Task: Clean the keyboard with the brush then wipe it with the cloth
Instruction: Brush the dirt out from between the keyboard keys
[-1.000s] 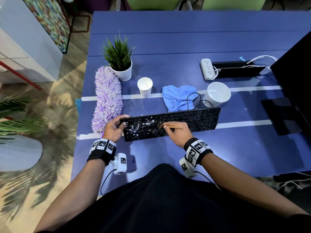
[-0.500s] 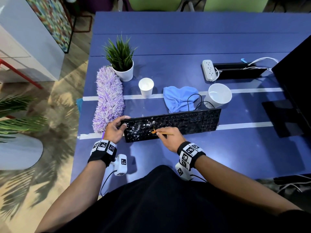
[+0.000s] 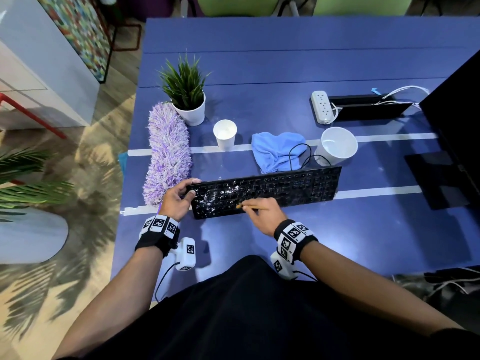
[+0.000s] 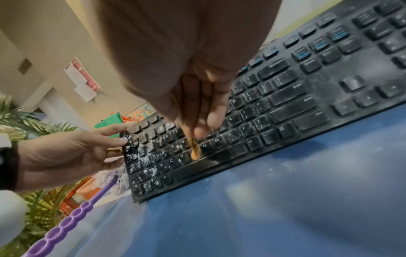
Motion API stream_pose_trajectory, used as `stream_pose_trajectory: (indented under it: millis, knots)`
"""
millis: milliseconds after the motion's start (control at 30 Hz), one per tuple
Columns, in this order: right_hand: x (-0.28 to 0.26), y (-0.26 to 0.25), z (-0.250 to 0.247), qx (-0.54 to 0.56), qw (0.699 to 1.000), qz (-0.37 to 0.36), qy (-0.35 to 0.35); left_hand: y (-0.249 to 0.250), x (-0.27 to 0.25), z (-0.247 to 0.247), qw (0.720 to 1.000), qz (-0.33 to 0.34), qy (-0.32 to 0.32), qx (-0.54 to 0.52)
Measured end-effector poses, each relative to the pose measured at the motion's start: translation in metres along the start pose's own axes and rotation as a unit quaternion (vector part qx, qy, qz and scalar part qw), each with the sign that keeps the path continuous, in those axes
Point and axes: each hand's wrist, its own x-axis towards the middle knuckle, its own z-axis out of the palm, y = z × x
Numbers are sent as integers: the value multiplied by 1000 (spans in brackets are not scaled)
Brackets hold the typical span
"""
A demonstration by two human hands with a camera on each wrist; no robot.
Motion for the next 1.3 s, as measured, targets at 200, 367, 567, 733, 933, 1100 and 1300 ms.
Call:
stream_pose_trajectory:
  millis: [200,367,567,733,933,1100,1300]
  knots:
    - [-1,1,1,-29,999,-8,30,-2,-1,1,1000,-5,3,-2]
    - [-1,6,5,-52,999,-1,-4,-2,0,2,1000,-11,1,3]
    - [-8,10,-6,-67,998,-16,-5,-1,2,1,1000,-15,6,6]
    - [-5,9,-1,-89,996,21,-6,2,2,1,1000,-13,1,10]
    - [-12,10,-15,-85,994,-17,71,3,1,1,1000,-12,6,10]
    - [-14,19,-11,-41,999,29,-6,4,0,1,1000,-12,5,10]
    - [-12,16,-19,-68,997,18,37,1,0,-3,1000,-6,-3,15]
